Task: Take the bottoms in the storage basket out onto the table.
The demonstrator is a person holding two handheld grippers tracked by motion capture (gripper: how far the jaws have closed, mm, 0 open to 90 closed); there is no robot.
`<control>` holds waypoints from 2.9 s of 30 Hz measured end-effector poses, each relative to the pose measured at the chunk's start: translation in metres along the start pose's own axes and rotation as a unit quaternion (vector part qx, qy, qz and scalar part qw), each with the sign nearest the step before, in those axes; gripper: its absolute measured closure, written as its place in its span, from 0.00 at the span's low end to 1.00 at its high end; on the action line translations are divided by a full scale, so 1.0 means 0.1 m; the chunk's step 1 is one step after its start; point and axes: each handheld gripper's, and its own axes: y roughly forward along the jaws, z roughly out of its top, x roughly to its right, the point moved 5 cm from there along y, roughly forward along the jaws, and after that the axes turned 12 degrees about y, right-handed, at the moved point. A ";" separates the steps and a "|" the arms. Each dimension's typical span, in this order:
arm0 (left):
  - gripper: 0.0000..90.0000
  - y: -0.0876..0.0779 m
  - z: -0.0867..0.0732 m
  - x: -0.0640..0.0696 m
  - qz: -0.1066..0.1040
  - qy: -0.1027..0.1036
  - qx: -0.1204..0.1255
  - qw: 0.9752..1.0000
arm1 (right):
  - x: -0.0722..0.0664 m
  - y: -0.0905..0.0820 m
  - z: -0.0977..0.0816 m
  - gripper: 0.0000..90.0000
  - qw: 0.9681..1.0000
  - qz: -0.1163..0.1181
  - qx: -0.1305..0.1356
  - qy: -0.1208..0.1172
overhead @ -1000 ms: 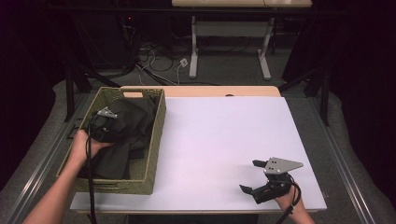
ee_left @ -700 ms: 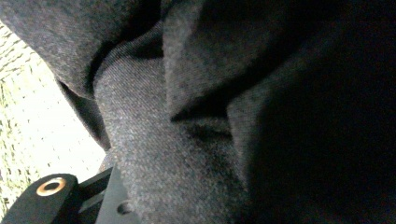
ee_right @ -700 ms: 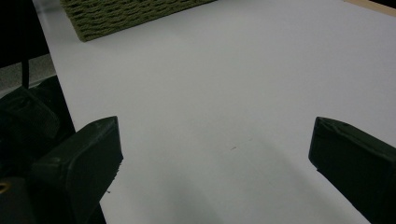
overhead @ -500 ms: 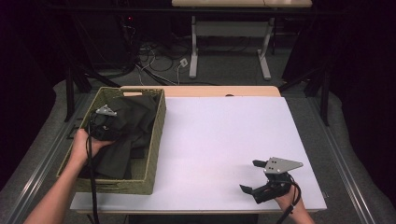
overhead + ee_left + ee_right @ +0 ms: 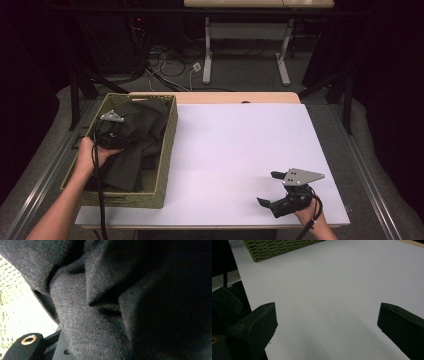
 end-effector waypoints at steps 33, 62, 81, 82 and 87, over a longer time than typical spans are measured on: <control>0.67 -0.31 0.30 0.09 0.003 0.025 0.050 0.998 | 0.01 0.03 0.00 0.03 1.000 -0.003 -0.003 0.006; 0.67 -0.53 0.61 0.20 0.009 0.065 0.071 0.995 | 0.03 0.01 -0.03 0.03 1.000 -0.005 -0.010 0.011; 0.68 -0.72 0.86 0.27 0.013 0.092 0.084 0.992 | 0.03 0.00 -0.04 0.03 1.000 -0.008 -0.007 0.012; 0.68 -0.73 0.88 0.28 0.013 0.094 0.087 0.992 | 0.03 0.00 -0.04 0.03 1.000 -0.007 -0.008 0.011; 0.68 -0.75 0.97 0.32 0.016 0.104 0.091 0.990 | 0.03 0.00 -0.03 0.03 1.000 -0.005 -0.005 0.009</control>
